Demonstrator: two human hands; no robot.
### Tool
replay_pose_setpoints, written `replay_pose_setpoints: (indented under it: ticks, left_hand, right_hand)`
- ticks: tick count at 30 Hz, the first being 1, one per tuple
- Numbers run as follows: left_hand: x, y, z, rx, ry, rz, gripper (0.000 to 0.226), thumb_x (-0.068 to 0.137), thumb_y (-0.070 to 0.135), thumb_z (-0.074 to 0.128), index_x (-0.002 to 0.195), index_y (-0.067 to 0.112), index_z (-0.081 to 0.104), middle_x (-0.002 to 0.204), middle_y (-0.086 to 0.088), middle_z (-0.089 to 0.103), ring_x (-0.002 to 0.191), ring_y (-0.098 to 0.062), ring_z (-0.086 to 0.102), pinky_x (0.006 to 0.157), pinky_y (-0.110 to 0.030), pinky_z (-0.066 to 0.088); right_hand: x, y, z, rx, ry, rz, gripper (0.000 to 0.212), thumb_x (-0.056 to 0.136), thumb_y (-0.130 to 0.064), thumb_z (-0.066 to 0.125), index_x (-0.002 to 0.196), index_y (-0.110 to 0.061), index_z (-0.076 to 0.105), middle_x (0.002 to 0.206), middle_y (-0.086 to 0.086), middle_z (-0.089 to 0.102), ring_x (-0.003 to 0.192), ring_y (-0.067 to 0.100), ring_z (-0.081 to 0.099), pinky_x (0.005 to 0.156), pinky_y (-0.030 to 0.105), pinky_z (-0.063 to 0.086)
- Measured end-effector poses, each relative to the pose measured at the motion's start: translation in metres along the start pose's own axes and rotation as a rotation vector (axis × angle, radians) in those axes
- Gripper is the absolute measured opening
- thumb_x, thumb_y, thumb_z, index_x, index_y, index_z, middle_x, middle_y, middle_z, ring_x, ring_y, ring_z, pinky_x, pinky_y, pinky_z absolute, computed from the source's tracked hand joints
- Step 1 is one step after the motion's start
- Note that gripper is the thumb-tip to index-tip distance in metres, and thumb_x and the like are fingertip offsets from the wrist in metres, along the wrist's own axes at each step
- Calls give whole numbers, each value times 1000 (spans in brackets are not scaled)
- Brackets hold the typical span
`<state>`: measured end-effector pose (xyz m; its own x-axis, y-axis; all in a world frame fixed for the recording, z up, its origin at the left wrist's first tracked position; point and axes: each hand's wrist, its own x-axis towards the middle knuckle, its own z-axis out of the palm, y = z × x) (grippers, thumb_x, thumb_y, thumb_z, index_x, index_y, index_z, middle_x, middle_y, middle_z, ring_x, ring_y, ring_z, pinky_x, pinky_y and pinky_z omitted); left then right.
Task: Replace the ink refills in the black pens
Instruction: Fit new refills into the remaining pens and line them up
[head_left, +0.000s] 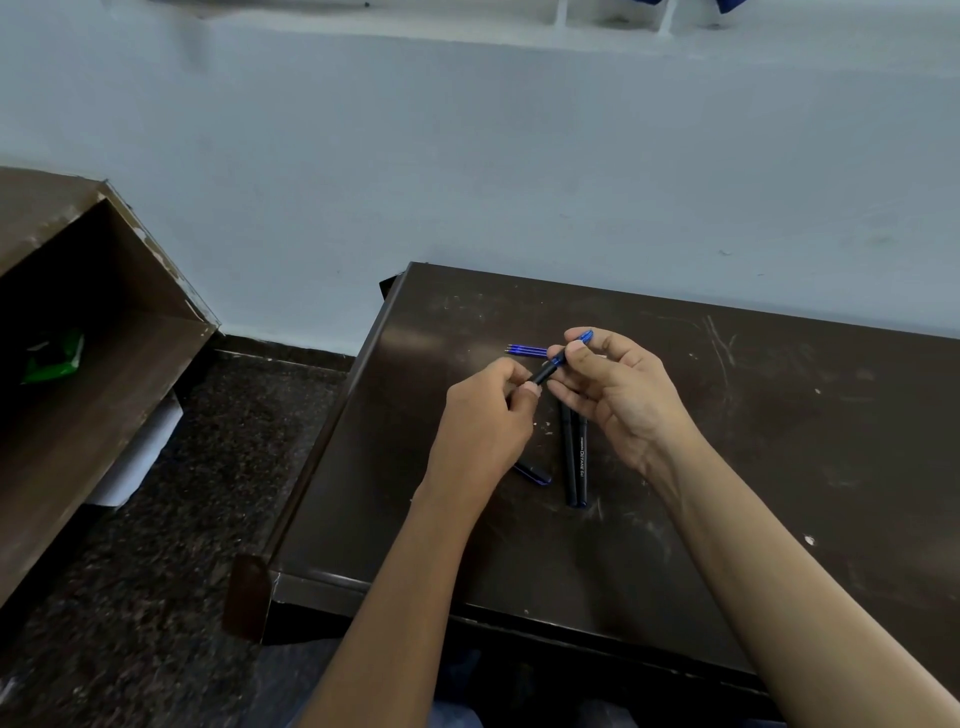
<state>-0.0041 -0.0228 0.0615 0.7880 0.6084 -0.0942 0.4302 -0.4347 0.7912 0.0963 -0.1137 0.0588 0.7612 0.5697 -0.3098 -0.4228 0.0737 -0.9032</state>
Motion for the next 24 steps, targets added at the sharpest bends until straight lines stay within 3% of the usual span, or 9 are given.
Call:
replay_pose_setpoints:
  ticks: [3, 7, 13, 18, 24]
  left_hand:
    - [-1, 0, 1, -8, -15, -3, 17, 94, 29, 52, 104, 15, 58, 87, 6, 61, 65, 0, 52, 53, -9, 35]
    - [2, 1, 3, -58, -18, -53, 34, 101, 31, 36, 101, 11, 64, 85, 2, 64, 67, -1, 53, 58, -10, 36]
    - [-1, -1, 0, -17, 41, 29, 5, 92, 24, 55, 96, 20, 54, 84, 6, 59, 69, -3, 56, 56, -10, 37]
    - [2, 0, 3, -41, 26, -27, 28, 100, 28, 40, 98, 13, 63, 90, -1, 67, 68, -2, 55, 58, -9, 37]
    - [-1, -2, -1, -25, 86, 64, 12, 89, 19, 61, 100, 14, 60, 82, 8, 59, 71, -3, 57, 60, -10, 43]
  right_hand:
    - [0, 0, 1, 5, 0, 2, 12, 91, -4, 58, 102, -9, 62, 88, 8, 71, 68, 9, 70, 70, 26, 58]
    - [-1, 0, 2, 14, 11, 5, 9, 91, -5, 59, 99, -9, 63, 86, 8, 71, 66, 10, 70, 68, 25, 58]
    - [-1, 1, 2, 10, 7, 7, 9, 90, -5, 61, 98, -9, 64, 78, 3, 73, 67, 10, 70, 68, 26, 57]
    - [0, 2, 3, -12, 9, 11, 10, 89, -7, 63, 99, -9, 64, 78, 3, 73, 68, 12, 71, 72, 29, 58]
    - [0, 2, 3, -7, -1, 6, 9, 88, -8, 63, 97, -10, 64, 77, 1, 74, 68, 11, 70, 72, 28, 58]
